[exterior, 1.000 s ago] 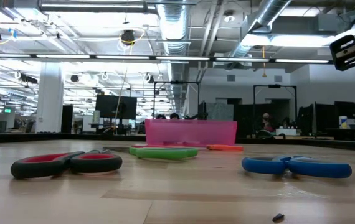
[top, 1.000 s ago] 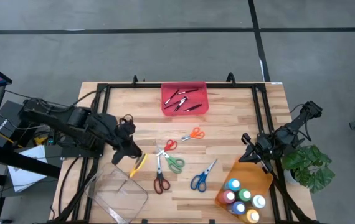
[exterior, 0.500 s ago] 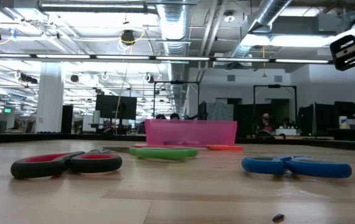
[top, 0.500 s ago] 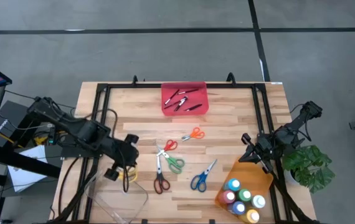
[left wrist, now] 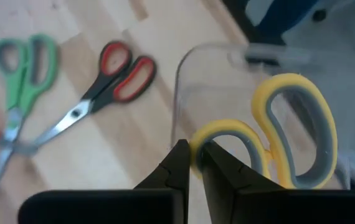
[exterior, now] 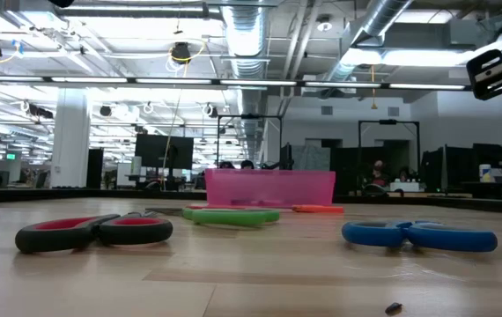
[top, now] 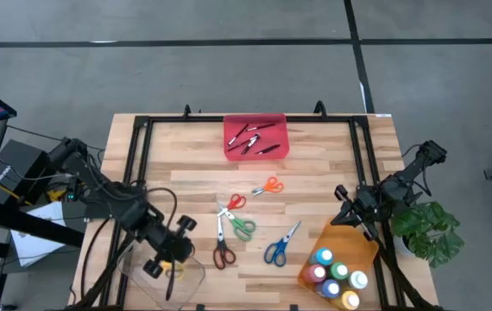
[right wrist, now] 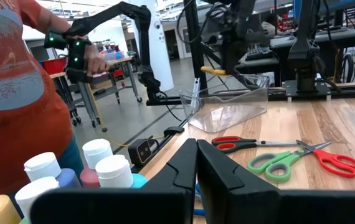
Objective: Pick & Place Paint Supplies
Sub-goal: Put the yellow scissors into the transparent bin
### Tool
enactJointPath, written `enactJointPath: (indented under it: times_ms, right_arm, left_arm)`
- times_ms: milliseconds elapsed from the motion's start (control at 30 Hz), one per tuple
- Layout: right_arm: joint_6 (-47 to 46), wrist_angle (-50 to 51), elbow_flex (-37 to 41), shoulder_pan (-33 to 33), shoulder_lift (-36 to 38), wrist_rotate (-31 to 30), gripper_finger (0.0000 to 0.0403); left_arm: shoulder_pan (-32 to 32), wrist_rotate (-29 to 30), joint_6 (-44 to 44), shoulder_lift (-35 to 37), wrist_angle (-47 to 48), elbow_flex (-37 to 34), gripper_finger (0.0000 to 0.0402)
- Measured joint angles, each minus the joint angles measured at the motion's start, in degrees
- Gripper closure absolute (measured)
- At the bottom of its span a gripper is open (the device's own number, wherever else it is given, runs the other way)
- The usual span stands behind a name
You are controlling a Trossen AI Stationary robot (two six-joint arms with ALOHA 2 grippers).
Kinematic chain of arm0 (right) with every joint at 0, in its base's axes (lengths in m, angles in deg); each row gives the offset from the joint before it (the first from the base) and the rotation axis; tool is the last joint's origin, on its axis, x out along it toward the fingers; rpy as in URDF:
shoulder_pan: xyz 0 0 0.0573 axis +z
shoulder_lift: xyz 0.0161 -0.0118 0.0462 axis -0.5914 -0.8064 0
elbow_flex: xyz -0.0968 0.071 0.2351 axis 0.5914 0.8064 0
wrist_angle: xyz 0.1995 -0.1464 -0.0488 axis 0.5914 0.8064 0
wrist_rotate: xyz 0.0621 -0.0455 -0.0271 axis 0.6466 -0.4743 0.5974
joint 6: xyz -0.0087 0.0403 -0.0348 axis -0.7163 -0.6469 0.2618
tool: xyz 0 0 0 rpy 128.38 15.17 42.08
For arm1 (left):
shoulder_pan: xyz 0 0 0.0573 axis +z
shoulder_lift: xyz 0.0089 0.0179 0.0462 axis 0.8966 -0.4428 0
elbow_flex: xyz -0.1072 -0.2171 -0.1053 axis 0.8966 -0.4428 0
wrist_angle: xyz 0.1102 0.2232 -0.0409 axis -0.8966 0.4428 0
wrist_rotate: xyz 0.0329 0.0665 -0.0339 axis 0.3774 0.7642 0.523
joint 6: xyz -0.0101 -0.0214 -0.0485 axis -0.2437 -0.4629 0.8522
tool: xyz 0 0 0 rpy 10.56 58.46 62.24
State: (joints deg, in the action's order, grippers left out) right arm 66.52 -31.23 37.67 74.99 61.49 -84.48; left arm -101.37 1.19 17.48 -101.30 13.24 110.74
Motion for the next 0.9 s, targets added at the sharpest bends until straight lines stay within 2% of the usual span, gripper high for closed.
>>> enactJointPath:
  times_ms: [200, 367, 533, 900]
  right_arm:
    - [0.0, 0.0, 0.0, 0.0, 0.0, 0.0, 0.0394]
    - [0.0, 0.0, 0.0, 0.0, 0.0, 0.0, 0.0394]
    - [0.0, 0.0, 0.0, 0.0, 0.0, 0.0, 0.0394]
    - [0.0, 0.0, 0.0, 0.0, 0.0, 0.0, 0.0395]
  left_arm:
    - [-0.4, -0.1, 4.5, -3.7, -9.4, -1.7, 0.0384]
    - [-0.4, -0.1, 8.4, -5.2, -9.7, -4.4, 0.0384]
    - [-1.6, -2.4, 8.3, -5.1, -12.6, -7.2, 0.0384]
    - [-2.1, -2.0, 8.3, -5.1, -18.7, -13.1, 0.0383]
